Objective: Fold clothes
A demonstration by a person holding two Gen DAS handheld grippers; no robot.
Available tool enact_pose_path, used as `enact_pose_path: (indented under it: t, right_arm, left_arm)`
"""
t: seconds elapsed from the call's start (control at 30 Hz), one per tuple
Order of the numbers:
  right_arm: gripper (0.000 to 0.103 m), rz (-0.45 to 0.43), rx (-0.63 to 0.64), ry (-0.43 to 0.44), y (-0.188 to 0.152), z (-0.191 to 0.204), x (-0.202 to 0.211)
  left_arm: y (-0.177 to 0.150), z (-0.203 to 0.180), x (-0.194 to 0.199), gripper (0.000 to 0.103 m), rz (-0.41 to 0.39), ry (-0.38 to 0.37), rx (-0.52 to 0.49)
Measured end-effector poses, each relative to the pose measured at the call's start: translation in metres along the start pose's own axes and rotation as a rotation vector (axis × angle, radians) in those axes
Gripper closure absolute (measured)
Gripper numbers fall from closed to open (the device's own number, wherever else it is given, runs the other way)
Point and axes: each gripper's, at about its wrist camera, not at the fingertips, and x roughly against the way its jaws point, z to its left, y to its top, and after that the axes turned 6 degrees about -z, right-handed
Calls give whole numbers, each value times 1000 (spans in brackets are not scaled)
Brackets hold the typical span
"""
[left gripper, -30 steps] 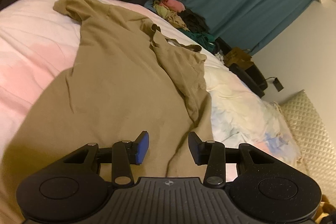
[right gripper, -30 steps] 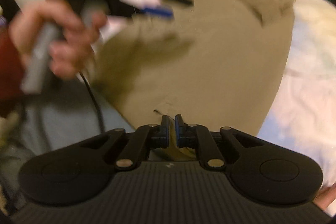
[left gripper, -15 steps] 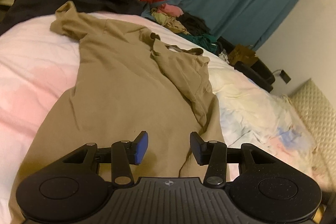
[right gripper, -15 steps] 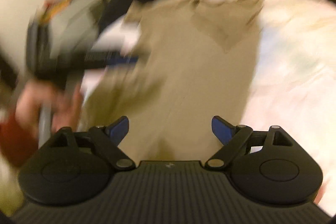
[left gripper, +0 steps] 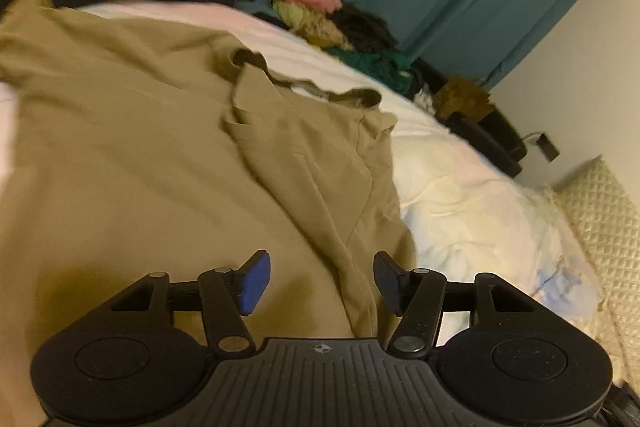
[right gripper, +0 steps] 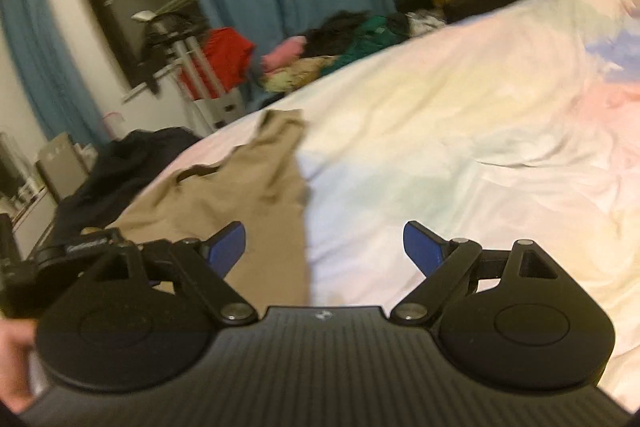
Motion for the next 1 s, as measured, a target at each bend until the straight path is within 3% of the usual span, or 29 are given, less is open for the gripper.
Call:
enact_pose_path:
  t: [0.07,0.2,0.33,0.43,0.57,0.63,0.73,0.77,0.83,0.9,1.0]
  right_arm:
    - [14,-18,-61,-31,3,-15,-4]
    - [15,19,-68,16,0,-20,-29]
    - [15,66,-76,31,1,-18,-49]
    - [15,70,-71,38,0,-15,-55]
    - [15,86,-60,40,-2,-13,-60]
    - [15,95,-68,39,-3,-13,-65]
    - [15,100,-47,45,-4,-10,-65]
    - [15,100,-35,47,-5,-8,-64]
    - [15,102,-21,48,-6,-5,-63]
    - [15,107,-17,54,-6,-4,-62]
    - [15,99,-7,64,-5,-1,-57]
  left_arm:
    - [2,0,-29,44,18,24,-11]
    - [4,9,-68,51,25,5,52]
    - [11,-3,-87,95,5,35,-46]
    - [24,-18,-90,99,-9,64,-156]
    - [51,-35,-90,100,-73,189,-286]
    - [56,-41,-99,99,-85,290,-357]
    - [48,-38,-107,92,-67,312,-388]
    - [46,-36,-104,93,-63,299,-376]
    - [39,-28,-92,69,-49,252,-322]
    - [28,-22,-72,53,-12,192,-261]
    - [3,-14,-27,49,42,131,-214]
